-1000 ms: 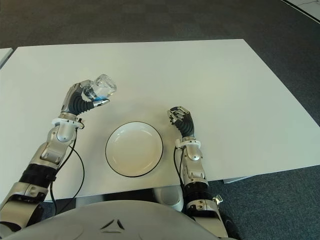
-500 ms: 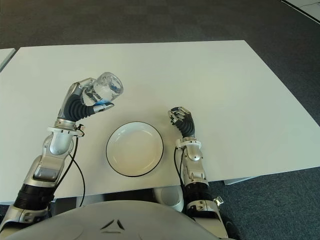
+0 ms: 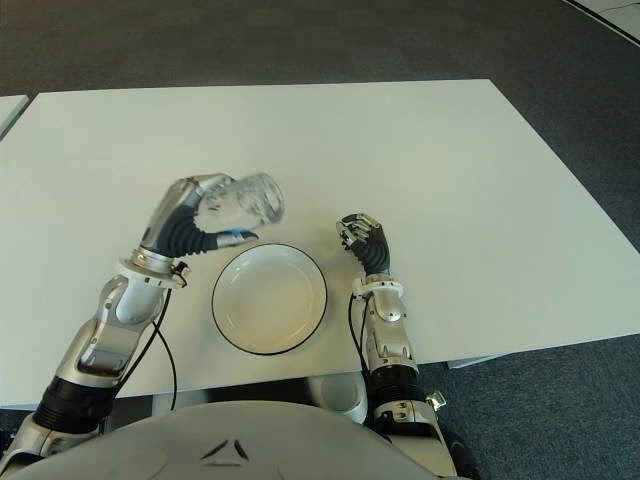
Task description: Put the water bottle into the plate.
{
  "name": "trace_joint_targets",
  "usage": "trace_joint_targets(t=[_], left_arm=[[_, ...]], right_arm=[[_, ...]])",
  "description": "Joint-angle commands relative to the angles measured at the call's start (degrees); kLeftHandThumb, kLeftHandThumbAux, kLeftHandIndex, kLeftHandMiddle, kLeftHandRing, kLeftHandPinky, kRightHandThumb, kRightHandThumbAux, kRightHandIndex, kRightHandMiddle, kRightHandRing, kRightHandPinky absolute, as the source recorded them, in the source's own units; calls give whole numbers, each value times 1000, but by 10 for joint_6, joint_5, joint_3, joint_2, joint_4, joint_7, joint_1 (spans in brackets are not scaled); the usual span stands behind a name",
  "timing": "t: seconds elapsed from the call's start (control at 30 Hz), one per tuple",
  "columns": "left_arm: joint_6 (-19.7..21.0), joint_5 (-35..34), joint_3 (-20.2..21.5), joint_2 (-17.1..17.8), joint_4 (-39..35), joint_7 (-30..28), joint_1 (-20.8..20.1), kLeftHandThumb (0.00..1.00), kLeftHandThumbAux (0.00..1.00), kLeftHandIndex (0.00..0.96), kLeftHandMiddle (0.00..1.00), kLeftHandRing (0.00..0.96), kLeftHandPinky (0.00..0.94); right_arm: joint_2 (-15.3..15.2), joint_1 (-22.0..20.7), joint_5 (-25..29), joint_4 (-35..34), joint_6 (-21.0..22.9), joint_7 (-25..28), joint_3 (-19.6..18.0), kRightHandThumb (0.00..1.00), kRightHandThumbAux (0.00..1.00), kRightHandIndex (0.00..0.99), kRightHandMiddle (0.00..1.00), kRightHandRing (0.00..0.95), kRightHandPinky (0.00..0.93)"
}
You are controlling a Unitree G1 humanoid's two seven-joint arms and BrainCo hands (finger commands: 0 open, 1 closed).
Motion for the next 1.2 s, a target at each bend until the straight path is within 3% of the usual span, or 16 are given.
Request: trace_joint_targets(t=[0.03,0.2,0.4,0.53,0.97,1.2], left_arm=[[-19,3,-14,17,4,-31,3,856,664,404,538,865,840],[-33,11,-35,16,41,-38,21,856,665,404,541,864,847],[17,51,-70,-9,52,-51,43,854,666,401,541,862,850],[29,78,-82,-16,64,-42,40,853,667,399,542,862,851],[27,199,-114,-18,121,61,26,853,667,401,550,872,879],[32,269,-130,-18,151,153,16,851,668,399,551,872,880]], right_arm=[[1,16,-1,8,14,-1,1,708,726,437,668,668,681],[1,18,3,6,11,2,-1,707,726,437,666,667,677],[0,19,4,8,1,5,-2,708,726,437,666,667,681],[-1,20,4,7,0,6,-3,708,726,437,666,668,678],[4,23,7,2,4,5,-4,708,726,437,663,665,680],[3,23,8,1,5,9,-4,708,725,437,668,670,683]])
